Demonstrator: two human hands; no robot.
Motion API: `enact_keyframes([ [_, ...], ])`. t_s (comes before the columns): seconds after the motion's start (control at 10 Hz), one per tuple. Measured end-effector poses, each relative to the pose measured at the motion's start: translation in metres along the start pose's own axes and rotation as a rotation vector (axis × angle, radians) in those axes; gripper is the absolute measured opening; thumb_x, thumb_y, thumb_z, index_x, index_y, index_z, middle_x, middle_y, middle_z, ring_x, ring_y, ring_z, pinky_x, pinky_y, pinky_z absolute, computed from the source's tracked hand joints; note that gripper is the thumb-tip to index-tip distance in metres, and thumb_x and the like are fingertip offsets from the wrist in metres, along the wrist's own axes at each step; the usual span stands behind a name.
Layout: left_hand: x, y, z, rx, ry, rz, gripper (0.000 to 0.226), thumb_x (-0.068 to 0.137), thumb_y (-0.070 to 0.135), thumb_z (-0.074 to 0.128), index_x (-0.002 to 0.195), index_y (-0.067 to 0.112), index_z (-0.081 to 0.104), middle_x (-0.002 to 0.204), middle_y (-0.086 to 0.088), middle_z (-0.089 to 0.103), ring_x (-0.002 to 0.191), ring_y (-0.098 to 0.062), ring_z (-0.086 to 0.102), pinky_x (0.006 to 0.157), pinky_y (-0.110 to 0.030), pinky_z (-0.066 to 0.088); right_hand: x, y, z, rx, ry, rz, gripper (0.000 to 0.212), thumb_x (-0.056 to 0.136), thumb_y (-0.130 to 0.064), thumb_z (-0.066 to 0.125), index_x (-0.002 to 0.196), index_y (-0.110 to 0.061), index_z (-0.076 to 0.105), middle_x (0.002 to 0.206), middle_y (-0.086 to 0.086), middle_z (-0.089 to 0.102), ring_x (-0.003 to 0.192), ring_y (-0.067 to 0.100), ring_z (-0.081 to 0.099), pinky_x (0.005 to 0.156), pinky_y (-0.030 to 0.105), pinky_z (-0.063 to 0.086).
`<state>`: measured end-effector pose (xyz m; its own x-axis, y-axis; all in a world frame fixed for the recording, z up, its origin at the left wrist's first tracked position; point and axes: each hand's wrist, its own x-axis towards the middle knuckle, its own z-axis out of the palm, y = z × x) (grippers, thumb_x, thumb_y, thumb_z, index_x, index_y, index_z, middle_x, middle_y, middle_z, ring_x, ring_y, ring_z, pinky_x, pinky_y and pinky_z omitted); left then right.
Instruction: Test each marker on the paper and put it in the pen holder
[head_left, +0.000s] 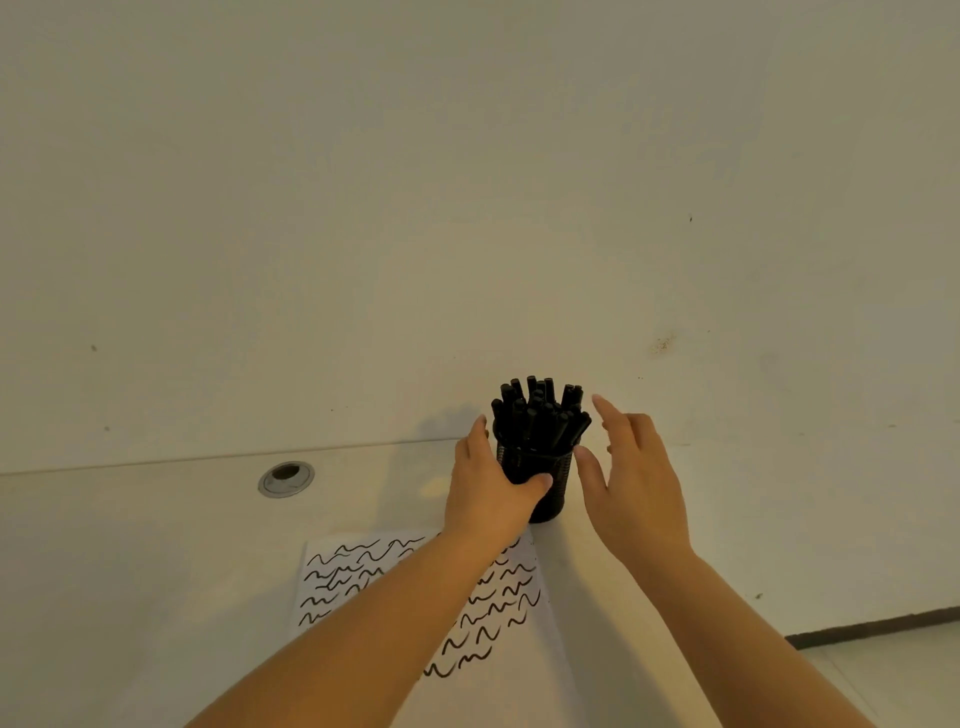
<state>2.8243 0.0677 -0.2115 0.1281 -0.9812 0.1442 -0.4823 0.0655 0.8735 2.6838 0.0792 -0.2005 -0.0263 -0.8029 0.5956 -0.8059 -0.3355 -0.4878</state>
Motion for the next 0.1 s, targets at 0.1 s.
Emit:
enact_keyframes([
  [0.1,-0.0367,-0.0059,-0.0137,-0.085,-0.02,0.036,0.055,0.082,0.03,0.062,0.129,0.033,0.034,0.135,0.007,0.037,0.102,0.005,0.045,0.082,-0.016,0.04,-0.0295,-0.0116,-0.0053,0.12,0.07,0.016,0.044,0.088,-0.02,0.055,0.13,-0.02,0.044,0.113,-0.005,0.044,0.099,0.016,0.052,0.072,0.028,0.044],
])
